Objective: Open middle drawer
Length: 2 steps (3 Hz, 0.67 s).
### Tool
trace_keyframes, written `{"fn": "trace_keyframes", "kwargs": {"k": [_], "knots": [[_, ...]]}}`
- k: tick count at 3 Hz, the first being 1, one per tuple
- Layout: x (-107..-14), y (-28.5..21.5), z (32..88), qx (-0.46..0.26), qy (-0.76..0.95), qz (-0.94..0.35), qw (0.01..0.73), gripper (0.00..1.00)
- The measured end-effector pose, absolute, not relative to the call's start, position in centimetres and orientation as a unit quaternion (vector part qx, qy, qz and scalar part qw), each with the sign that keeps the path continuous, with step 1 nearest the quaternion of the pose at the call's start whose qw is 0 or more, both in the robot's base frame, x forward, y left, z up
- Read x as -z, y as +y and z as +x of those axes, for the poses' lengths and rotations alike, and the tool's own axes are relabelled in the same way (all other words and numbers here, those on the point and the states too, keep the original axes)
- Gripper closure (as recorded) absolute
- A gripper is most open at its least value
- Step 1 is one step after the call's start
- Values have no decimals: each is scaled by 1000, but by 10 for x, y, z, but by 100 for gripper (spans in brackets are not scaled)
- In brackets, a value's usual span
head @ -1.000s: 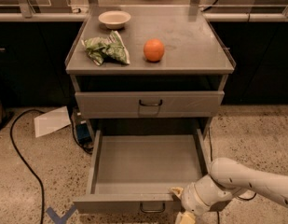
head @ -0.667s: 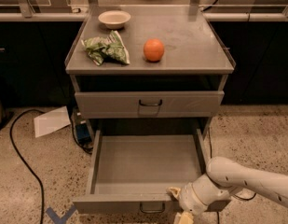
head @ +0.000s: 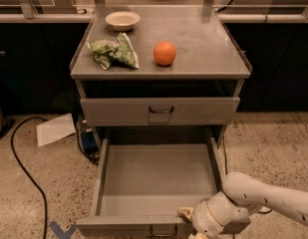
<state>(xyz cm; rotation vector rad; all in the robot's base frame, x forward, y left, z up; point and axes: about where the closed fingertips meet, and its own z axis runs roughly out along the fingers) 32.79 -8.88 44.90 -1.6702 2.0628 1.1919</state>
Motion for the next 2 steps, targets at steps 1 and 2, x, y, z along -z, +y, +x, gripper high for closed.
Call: {"fn": "trace_keyframes", "kwargs": {"k": [1,2], "knots": [[-449,-89,328,-407,704,-570,116,0],[-448,-89,317,-413,697,-575,110,0]]}}
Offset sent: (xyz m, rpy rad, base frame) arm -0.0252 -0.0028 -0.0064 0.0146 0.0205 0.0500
